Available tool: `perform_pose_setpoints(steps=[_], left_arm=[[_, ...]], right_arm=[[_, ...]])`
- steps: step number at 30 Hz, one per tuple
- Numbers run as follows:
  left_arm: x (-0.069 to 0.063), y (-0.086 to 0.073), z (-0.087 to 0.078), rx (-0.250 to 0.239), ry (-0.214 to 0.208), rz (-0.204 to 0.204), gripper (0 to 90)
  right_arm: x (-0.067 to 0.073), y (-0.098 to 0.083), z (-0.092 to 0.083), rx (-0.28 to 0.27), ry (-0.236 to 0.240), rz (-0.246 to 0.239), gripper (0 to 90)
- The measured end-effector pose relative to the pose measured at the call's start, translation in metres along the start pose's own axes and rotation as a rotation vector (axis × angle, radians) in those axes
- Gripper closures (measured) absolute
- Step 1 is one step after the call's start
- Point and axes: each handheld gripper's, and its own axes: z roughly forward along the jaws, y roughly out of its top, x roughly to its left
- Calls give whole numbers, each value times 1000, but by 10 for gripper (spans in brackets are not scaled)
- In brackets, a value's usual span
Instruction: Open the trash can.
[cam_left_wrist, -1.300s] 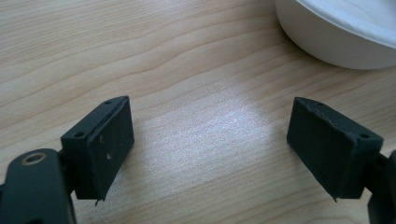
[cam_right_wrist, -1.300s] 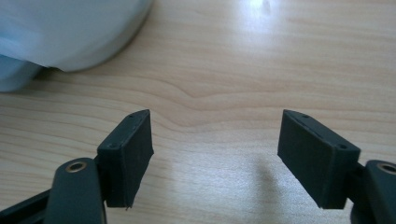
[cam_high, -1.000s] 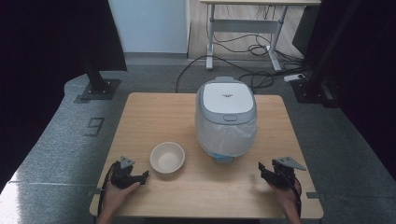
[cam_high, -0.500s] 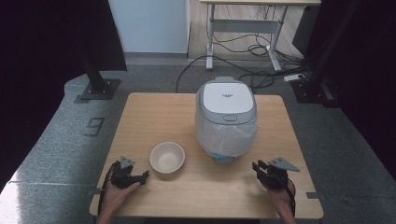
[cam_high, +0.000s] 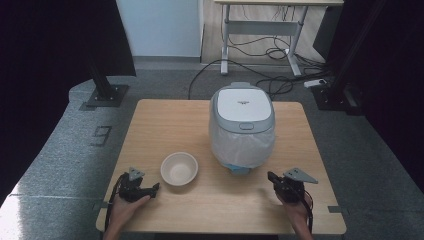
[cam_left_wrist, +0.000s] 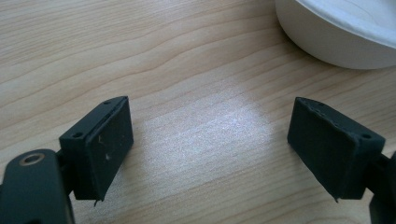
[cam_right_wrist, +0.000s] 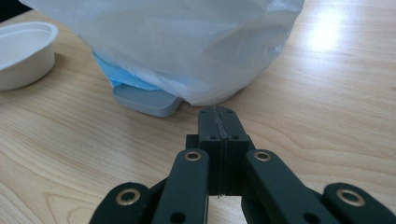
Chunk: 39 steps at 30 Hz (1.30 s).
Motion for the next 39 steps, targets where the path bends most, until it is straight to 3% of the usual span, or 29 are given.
perform_pose_setpoints(steps=[4,14,24,33,39], left_arm=[[0,0,0,0,1,0,140],[0,0,0,0,1,-1,140],[0,0,0,0,2,-1,141],[0,0,0,0,2,-1,141],[0,0,0,0,0,-2,141]], right_arm=[[1,1,3,-9,32,5,892],[6,5,15,-10,47,20,893],[14,5,28,22,111,-3,893],[13,6,33,20,127,22,893],[19,6,45,41,149,4,893]])
